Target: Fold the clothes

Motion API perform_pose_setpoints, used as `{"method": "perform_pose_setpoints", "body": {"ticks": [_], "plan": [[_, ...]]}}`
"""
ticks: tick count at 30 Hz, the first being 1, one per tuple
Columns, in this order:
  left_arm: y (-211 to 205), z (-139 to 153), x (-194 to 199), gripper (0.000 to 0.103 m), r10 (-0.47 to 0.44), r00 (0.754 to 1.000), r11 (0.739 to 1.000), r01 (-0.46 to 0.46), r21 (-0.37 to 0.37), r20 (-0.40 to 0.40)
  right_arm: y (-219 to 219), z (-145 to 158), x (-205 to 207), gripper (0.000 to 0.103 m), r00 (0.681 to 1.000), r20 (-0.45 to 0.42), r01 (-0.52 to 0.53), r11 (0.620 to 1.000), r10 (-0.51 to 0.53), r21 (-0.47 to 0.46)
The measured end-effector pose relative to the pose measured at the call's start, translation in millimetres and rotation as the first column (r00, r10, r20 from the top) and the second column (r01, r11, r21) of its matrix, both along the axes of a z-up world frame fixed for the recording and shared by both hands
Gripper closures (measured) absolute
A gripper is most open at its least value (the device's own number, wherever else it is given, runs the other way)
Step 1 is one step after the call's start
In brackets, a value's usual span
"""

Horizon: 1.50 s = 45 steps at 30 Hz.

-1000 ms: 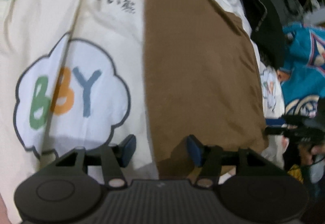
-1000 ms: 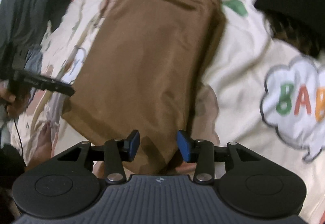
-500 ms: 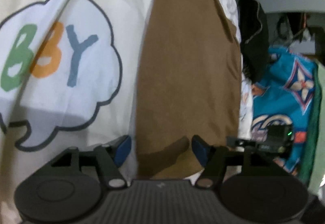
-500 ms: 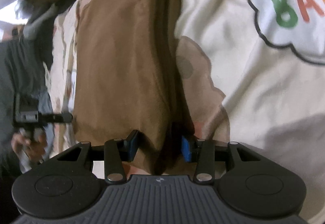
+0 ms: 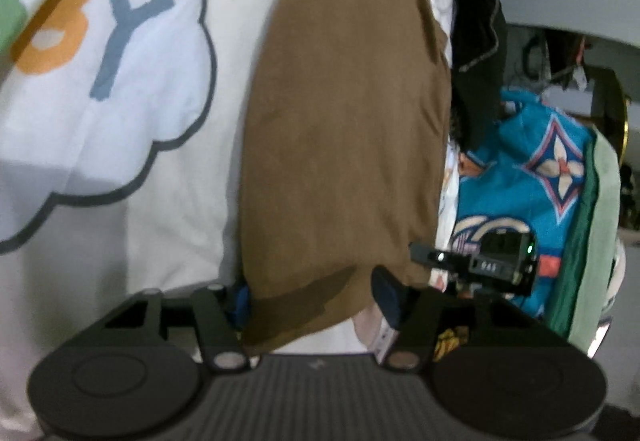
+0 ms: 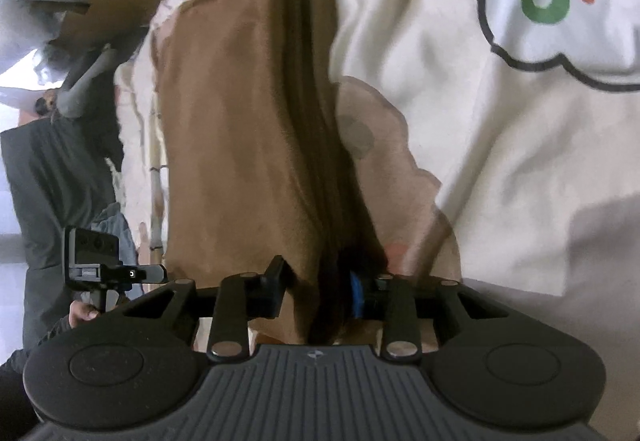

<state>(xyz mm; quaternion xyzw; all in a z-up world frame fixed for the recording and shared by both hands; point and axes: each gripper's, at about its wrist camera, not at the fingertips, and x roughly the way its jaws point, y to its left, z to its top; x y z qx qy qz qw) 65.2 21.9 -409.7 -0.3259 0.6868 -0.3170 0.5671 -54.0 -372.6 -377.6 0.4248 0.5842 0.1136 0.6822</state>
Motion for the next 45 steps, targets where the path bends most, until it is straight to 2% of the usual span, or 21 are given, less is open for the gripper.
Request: {"method": "perform_pose_setpoints", "body": {"ticks": [2, 3, 12, 17, 19, 24, 33, 35, 40, 45], "plan": [[-1.1, 0.0, 0.9, 0.068, 0.0, 1.0, 1.0, 0.0, -0.011, 0.004, 0.6, -0.9, 1.8, 0.064, 1.0, -0.007, 0.009, 1.0, -0.009, 0.0], [-1.5, -0.3, 0.8, 0.093, -0.003, 1.0, 1.0, 0.003, -0.016, 0.005, 0.9, -0.1, 2.2, 0.064, 1.0, -0.008, 0.006, 1.0, -0.006, -0.003], [13.9, 20.8, 6.6, 0.096, -0.031, 0.997, 1.0, 0.03, 0.004, 0.077, -0.4, 9.8, 6.9, 0.062, 1.0, 0.006, -0.019, 1.0, 0.019, -0.018], [22.5, 25.1, 9.9, 0.097, -0.03, 0.995, 0.999, 0.029, 0.018, 0.097, -4.5, 12.9, 7.6, 0.06, 1.0, 0.014, -0.008, 1.0, 0.008, -0.013], [23.9, 26.9, 10.7, 0.097, -0.033, 0.994, 0.999, 0.03, 0.022, 0.105, -5.9, 13.6, 7.6, 0.056, 1.0, 0.017, 0.002, 1.0, -0.001, -0.02], [27.3, 30.7, 11.9, 0.098, -0.048, 0.991, 0.998, 0.041, 0.052, 0.129, -12.1, 19.3, 12.0, 0.056, 0.999, 0.037, 0.012, 0.999, -0.01, -0.04], [42.3, 22.9, 7.5, 0.099, -0.056, 0.993, 0.996, 0.049, 0.077, 0.103, -19.9, 31.8, 27.9, 0.055, 0.995, 0.091, 0.036, 0.994, -0.027, -0.102], [43.2, 19.9, 3.9, 0.1, -0.058, 0.994, 0.995, 0.051, 0.081, 0.095, -21.7, 35.8, 33.0, 0.052, 0.993, 0.114, 0.052, 0.991, -0.038, -0.125], [44.1, 20.4, 1.6, 0.098, -0.08, 0.992, 0.994, 0.072, 0.088, 0.095, -25.6, 42.0, 51.8, 0.036, 0.982, 0.174, 0.098, 0.983, -0.071, -0.155], [53.0, 34.6, 11.6, 0.09, -0.103, 0.988, 0.986, 0.086, 0.141, 0.117, -20.3, 39.7, 73.5, 0.035, 0.982, 0.182, 0.091, 0.975, -0.054, -0.203]]}}
